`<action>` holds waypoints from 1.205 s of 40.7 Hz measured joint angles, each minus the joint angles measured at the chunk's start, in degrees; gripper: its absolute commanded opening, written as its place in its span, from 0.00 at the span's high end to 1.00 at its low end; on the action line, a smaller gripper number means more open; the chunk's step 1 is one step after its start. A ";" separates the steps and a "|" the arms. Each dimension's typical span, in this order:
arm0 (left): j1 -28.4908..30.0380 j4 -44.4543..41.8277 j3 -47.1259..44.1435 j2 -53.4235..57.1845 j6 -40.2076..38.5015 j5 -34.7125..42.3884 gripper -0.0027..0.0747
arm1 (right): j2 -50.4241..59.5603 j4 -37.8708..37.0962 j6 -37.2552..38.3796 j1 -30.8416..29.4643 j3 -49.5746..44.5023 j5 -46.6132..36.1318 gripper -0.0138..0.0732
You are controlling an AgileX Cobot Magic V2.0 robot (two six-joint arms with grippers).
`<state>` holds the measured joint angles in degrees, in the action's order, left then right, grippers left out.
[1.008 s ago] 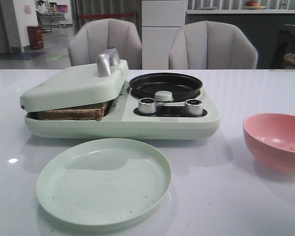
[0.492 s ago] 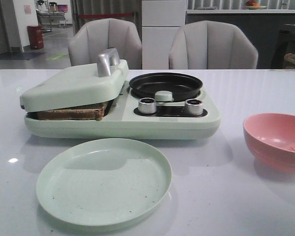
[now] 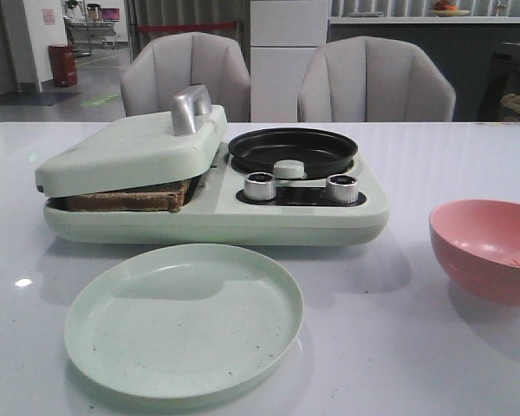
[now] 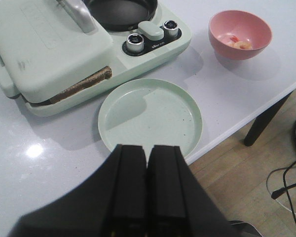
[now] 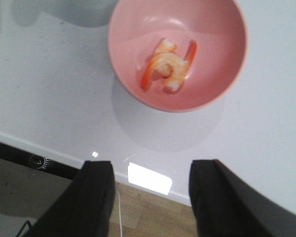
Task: Make breakfast with bread and shrimp
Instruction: 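Move the right gripper to the pink bowl and grasp its rim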
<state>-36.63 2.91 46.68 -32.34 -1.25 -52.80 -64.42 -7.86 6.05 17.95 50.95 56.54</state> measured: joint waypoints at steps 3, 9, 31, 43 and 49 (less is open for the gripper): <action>0.00 0.00 0.00 0.00 0.00 0.00 0.84 | -4.43 0.00 0.25 -3.94 2.20 -0.25 0.32; 0.00 0.00 0.00 0.00 0.00 0.00 0.84 | -11.15 0.96 0.14 -11.22 5.89 -1.30 0.32; 0.00 0.00 0.00 0.00 0.00 -0.09 0.84 | -31.57 10.62 -7.85 -22.30 12.80 -7.34 0.33; 0.00 0.00 0.00 0.00 0.00 -0.09 0.84 | -36.94 10.92 -7.95 -22.30 12.94 -12.50 0.58; 0.00 0.00 0.00 0.00 0.00 -0.09 0.84 | -37.08 10.92 -8.11 -22.30 13.20 -12.50 0.72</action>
<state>-36.63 2.91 46.68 -32.34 -1.25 -52.89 -101.49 3.06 -2.05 -4.34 64.15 44.05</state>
